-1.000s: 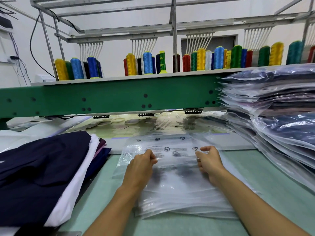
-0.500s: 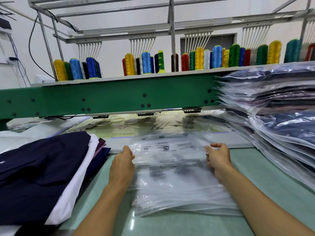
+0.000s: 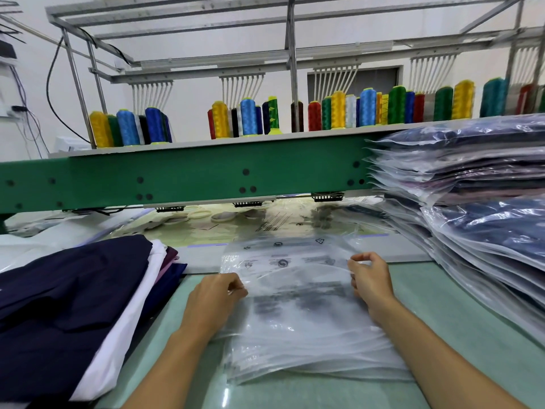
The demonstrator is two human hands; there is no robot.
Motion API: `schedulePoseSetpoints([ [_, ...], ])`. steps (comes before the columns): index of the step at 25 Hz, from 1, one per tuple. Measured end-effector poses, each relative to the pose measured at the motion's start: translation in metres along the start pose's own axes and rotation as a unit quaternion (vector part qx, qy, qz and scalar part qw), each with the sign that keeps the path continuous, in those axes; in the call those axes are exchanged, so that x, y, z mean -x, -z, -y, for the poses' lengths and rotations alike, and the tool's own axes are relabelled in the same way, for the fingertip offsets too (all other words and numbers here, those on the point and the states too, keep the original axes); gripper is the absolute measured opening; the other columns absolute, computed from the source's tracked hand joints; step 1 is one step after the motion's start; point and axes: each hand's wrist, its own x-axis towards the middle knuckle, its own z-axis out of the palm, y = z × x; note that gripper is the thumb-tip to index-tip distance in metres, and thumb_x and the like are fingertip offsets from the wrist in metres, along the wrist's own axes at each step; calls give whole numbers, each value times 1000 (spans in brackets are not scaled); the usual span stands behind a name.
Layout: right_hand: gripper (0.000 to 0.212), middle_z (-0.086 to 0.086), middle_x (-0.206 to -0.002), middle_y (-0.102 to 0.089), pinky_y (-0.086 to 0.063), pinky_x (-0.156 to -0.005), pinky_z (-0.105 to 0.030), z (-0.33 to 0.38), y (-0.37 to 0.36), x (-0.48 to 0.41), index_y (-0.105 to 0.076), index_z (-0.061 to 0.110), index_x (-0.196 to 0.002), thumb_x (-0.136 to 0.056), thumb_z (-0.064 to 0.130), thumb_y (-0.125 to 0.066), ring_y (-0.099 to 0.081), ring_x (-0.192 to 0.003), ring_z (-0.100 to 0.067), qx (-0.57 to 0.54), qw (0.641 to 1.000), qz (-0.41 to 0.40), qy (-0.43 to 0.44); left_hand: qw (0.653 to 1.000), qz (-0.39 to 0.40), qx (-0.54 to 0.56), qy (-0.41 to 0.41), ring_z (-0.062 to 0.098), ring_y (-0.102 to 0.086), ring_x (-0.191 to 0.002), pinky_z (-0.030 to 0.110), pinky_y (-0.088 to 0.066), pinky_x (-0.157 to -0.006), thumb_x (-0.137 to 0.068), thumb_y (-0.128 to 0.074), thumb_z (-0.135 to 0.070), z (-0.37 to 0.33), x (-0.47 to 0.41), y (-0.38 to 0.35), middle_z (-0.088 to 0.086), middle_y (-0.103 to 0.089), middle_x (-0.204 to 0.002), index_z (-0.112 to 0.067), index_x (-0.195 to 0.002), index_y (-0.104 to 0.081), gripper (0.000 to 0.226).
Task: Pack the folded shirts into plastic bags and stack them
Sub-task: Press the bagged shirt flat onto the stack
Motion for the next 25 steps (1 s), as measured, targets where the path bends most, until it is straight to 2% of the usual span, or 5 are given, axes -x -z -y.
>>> schedulePoseSetpoints([
  [6, 10, -5, -91, -61, -49, -69, -36, 4, -4, 16, -63, 19, -85, -94, 15, -60, -58, -81, -24, 180, 976, -6, 126, 999, -42, 23, -17, 7, -47, -52, 27, -35, -48, -81, -64, -69, -6, 5, 2, -9, -54, -54, -22, -62, -47, 54],
  [13, 15, 17, -85, -65, -41, -86, -33, 15, -11, 33, -61, 29, -93, -89, 38, -71, -60, -84, -7, 321, 874, 55, 361, 993, -51, 103, -12, 8, -67, -76, 39, -56, -72, -92, -73, -30, -13, 5, 1, -16, -69, -79, -32, -87, -53, 21],
  [17, 15, 13, -91, -69, -51, -83, -40, 19, -19, 41, -62, 26, -96, -89, 17, -72, -64, -84, -16, 373, 795, 142, 457, 989, -83, 111, -53, 7, -70, -75, 40, -60, -66, -97, -65, -14, -12, 2, 2, -14, -71, -79, -33, -87, -50, 26],
  [21, 63, 15, -132, -62, -41, -95, -37, 19, -19, 35, -68, 35, -118, -79, -12, -52, -55, -119, -17, 476, 754, 145, 429, 988, -108, 78, -81, 15, -69, -81, 40, -57, -69, -95, -56, 5, -11, 1, 3, -10, -74, -90, -27, -92, -68, 34],
  [25, 93, 14, -160, -31, -29, -109, -36, 11, -15, 31, -33, 34, -154, -76, -13, -51, -28, -144, -14, 515, 774, 142, 339, 992, -106, 5, -68, 23, -71, -96, 41, -57, -73, -92, -50, 10, -12, 2, 6, -7, -74, -117, -35, -123, -68, 58],
])
